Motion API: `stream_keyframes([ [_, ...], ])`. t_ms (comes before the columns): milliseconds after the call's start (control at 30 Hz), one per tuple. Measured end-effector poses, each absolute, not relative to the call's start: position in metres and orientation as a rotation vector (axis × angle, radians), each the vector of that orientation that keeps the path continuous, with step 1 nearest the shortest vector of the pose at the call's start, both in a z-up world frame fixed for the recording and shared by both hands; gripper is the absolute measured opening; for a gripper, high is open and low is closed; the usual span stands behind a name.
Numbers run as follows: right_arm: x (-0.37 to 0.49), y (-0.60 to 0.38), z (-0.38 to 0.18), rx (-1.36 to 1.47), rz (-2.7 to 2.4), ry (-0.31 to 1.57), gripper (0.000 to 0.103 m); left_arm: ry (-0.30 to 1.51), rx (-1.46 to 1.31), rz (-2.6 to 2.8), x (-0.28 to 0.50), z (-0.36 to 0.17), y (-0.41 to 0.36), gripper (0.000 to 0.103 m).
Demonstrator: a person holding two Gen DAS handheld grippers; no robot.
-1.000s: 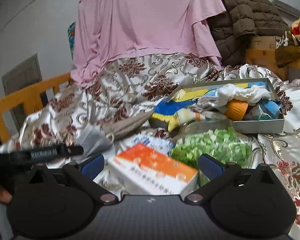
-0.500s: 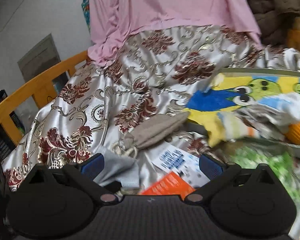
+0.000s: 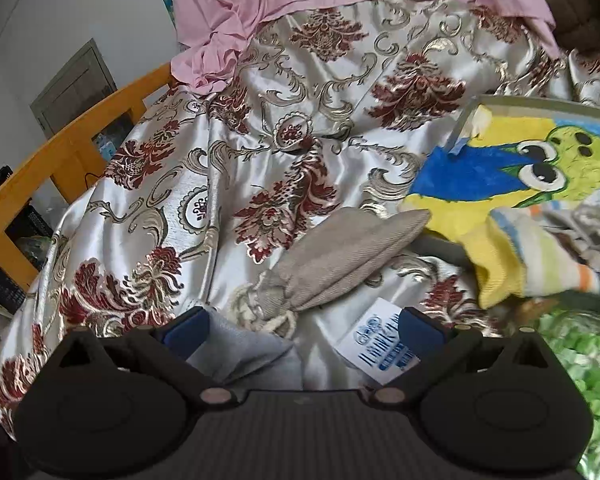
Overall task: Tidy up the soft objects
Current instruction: 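Grasp the grey face mask with the left gripper while the right grasps the beige pouch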
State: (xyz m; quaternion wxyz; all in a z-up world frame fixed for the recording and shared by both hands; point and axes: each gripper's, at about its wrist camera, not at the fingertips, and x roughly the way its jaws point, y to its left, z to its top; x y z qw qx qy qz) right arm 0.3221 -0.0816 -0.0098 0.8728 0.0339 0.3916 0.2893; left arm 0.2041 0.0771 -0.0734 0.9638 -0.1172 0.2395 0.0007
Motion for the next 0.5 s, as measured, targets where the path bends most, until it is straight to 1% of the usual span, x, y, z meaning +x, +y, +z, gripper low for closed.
stream_keyframes([
  [33,0.325,-0.080,-0.010,0.075,0.608,0.823,0.103,0.486,-0.240,0.003,0.204,-0.073,0.078,0.081],
  [67,0.327,-0.078,-0.010,0.079,0.611,0.827,0.103,0.487,-0.242,0.006,0.204,-0.074,0.078,0.077],
  [133,0.332,-0.076,-0.009,0.099,0.612,0.837,0.103,0.492,-0.251,0.016,0.204,-0.074,0.079,0.069],
  [200,0.337,-0.076,-0.010,0.136,0.611,0.858,0.103,0.501,-0.270,0.021,0.206,-0.075,0.082,0.054],
  [300,0.346,-0.075,-0.011,0.197,0.606,0.882,0.103,0.507,-0.317,0.036,0.207,-0.076,0.088,0.044],
  [400,0.354,-0.068,-0.012,0.196,0.575,0.900,0.103,0.515,-0.351,0.037,0.209,-0.078,0.093,0.042],
  [500,0.362,-0.058,-0.013,0.173,0.551,0.902,0.103,0.521,-0.354,0.031,0.209,-0.078,0.092,0.042],
])
